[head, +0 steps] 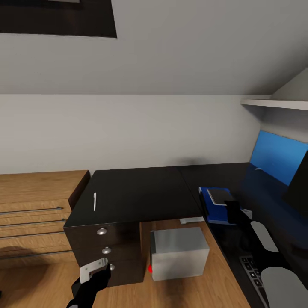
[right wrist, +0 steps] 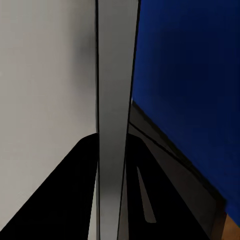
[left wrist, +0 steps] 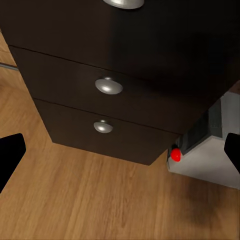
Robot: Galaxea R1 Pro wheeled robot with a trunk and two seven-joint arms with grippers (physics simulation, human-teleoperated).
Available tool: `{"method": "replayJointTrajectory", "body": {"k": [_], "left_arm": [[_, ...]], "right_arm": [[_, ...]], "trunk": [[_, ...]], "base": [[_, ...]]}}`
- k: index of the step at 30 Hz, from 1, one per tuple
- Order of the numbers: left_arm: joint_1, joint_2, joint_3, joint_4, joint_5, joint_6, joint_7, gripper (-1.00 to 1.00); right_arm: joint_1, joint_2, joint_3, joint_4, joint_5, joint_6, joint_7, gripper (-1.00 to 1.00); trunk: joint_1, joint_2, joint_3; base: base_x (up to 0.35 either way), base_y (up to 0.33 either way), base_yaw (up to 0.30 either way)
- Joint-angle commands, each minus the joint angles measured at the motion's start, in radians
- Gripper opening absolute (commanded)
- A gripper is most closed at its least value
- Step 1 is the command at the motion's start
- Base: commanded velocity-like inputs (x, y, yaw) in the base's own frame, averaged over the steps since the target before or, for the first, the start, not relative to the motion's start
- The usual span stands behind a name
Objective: In the bedroom, organize the workspace by keeping the computer under the desk, ensuring the monitor is on the desk, placing the keyboard on the desk next to the monitor, placing the mouse on the desk next to the keyboard, moving the folder from the swivel chair onto the desk next to the mouse, stacking the notebook on top of the folder with the pen on top of the notebook, and positioning the swivel chair next to the desk.
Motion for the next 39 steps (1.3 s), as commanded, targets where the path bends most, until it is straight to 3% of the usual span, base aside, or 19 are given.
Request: {"method": "replayJointTrajectory", "body": {"k": [1, 8, 15, 20, 26, 39], "left_arm": [[0.0, -0.001, 0.0, -0.003, 0.011, 0.003, 0.005, 1.0], [0.01, -0.001, 0.0, -0.016, 0.012, 0.001, 0.006, 1.0], [0.079, 0.02, 0.002, 0.018, 0.011, -0.017, 0.003, 1.0], [0.101, 0.049, 0.004, 0.107, 0.011, -0.083, 0.004, 1.0], [0.108, 0.066, 0.003, 0.209, 0.009, -0.234, 0.002, 1.0], [0.109, 0.068, 0.0, 0.233, 0.007, -0.261, 0.001, 1.0]], "right_arm": [[0.0, 0.0, -0.002, -0.002, -0.01, 0.004, -0.006, -1.0], [0.0, 0.0, 0.0, -0.002, -0.01, 0.004, -0.007, -1.0], [0.0, 0.001, 0.004, -0.002, -0.008, 0.004, -0.007, -1.0], [0.0, 0.002, 0.006, -0.002, -0.008, 0.004, -0.007, -1.0], [0.0, 0.003, 0.007, -0.002, -0.007, 0.004, -0.007, -1.0], [0.0, 0.004, 0.007, -0.002, -0.007, 0.003, -0.007, -1.0]], "trunk": [[0.0, -0.001, -0.001], [0.0, -0.001, -0.001], [0.0, -0.001, -0.001], [0.0, -0.001, -0.001], [0.0, -0.001, -0.001], [0.0, -0.001, -0.001]], "base": [[0.0, -0.039, 0.0], [0.0, -0.014, 0.0], [0.0, -0.002, 0.0], [0.0, 0.0, 0.0], [0.011, 0.0, 0.0], [0.061, 0.0, 0.0]]}}
